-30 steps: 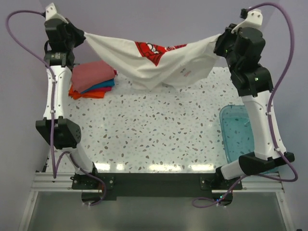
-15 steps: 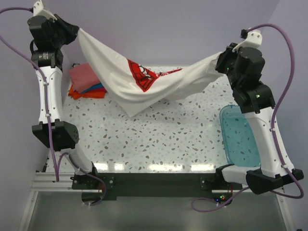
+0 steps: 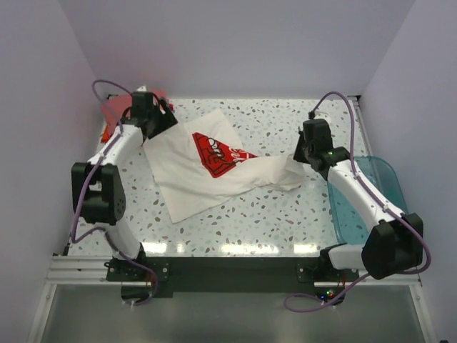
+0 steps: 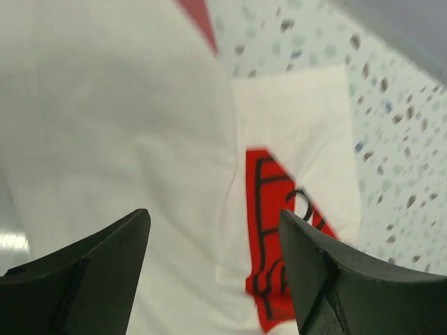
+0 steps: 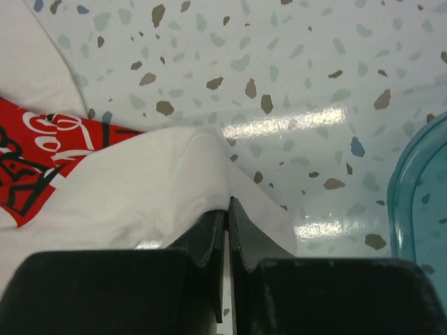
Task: Fold and stack the t-shirts
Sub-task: Flatten the tshirt out
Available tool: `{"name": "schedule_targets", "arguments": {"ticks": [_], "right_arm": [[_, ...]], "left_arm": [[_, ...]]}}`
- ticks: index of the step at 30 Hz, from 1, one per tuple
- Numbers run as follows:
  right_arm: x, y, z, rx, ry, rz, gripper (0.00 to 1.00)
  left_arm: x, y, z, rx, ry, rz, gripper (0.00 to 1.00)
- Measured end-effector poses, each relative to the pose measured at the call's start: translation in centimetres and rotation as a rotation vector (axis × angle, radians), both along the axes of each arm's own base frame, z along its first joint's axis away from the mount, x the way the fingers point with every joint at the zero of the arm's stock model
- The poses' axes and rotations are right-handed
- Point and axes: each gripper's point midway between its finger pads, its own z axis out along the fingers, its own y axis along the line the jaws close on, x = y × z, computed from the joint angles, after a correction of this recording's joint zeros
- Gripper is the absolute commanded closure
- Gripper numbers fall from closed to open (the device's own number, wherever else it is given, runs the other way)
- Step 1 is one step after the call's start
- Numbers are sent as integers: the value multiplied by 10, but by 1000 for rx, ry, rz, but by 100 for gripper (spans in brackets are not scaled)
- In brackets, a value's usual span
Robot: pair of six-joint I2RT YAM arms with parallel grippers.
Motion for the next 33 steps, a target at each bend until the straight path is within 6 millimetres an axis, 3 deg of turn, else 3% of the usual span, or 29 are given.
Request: {"name": "schedule_targets", "arguments": {"ticks": [2, 4, 5, 7, 9, 12, 16, 23, 33], "right_arm": [[-5, 1, -14, 15, 28, -1, 100], [-9, 2, -21, 27, 43, -3, 100], [-10, 3, -23, 32, 46, -4, 100], [-11, 5, -26, 43, 53, 0, 100], [-11, 6, -26, 53, 53, 4, 100], [-11, 9, -24, 66, 43, 7, 100], [-11, 11, -22, 83, 40, 13, 100], [-11, 13, -25, 93, 38, 13, 100], [-13, 12, -30, 91, 47, 12, 100]], "left_arm": [[-51, -17, -17, 54, 40, 28, 23], [-103, -36, -11, 86, 16, 34, 24], [-123, -41, -2, 86, -29, 43, 30], [-163, -45, 12, 52, -109, 84, 36], [-193, -36, 6, 28, -142, 142, 42], [-233, -28, -37, 33, -83, 210, 44], [-279, -33, -94, 105, 79, 217, 42], [-320, -35, -133, 210, 231, 267, 39], [-324, -44, -144, 181, 239, 279, 43]]}}
